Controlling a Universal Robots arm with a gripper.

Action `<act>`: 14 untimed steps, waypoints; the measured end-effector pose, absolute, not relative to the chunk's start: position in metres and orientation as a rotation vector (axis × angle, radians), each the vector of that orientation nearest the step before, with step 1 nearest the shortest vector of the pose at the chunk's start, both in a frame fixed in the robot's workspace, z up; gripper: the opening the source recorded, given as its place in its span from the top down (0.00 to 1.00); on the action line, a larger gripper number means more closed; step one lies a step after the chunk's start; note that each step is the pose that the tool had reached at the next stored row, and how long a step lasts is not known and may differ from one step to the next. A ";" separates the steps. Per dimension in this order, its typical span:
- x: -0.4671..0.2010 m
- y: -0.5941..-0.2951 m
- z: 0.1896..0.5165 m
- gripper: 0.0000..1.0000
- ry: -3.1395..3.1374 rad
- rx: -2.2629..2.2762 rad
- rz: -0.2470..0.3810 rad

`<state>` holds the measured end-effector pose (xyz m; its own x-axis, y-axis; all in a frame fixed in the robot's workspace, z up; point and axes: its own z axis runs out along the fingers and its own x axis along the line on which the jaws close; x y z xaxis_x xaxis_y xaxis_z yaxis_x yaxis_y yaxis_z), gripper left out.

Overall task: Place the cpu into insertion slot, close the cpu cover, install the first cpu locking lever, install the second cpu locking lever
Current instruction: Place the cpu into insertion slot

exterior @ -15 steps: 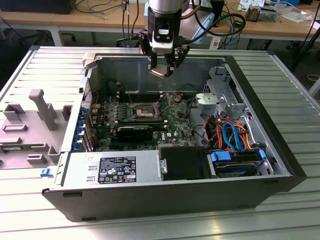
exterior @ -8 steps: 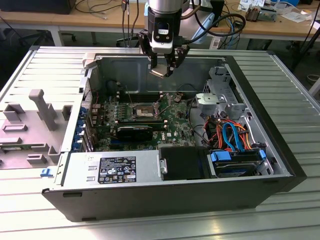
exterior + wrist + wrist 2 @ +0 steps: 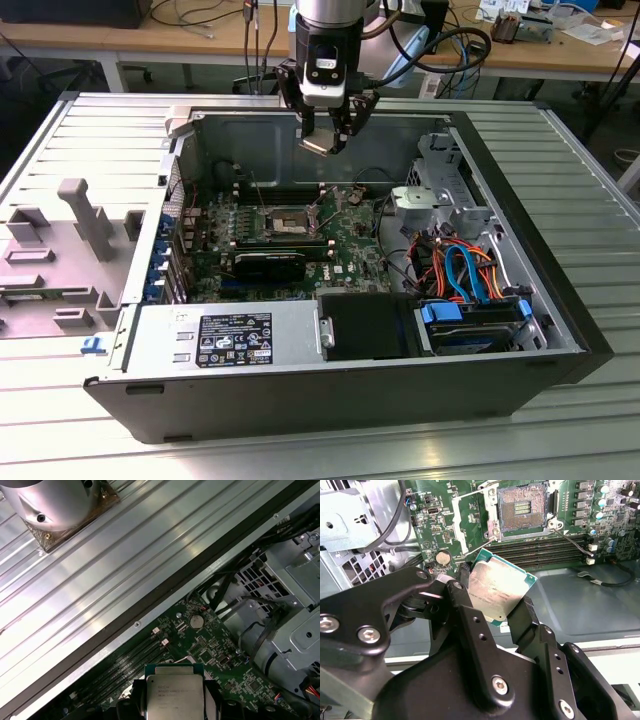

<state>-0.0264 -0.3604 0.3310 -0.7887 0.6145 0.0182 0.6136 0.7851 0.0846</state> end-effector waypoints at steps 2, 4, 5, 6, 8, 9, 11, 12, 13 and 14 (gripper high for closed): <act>-0.026 -0.360 0.331 0.45 2.957 1.020 0.135; -0.026 -0.360 0.331 0.45 2.957 1.022 0.135; -0.026 -0.360 0.331 0.45 2.956 1.024 0.135; -0.026 -0.360 0.331 0.45 2.955 1.025 0.135; -0.026 -0.360 0.331 0.45 2.955 1.027 0.135; -0.026 -0.360 0.331 0.45 2.954 1.029 0.135; -0.026 -0.360 0.331 0.45 2.953 1.032 0.134; -0.026 -0.360 0.331 0.45 2.952 1.033 0.134; -0.026 -0.360 0.331 0.45 2.952 1.035 0.134; -0.026 -0.360 0.331 0.45 2.951 1.036 0.135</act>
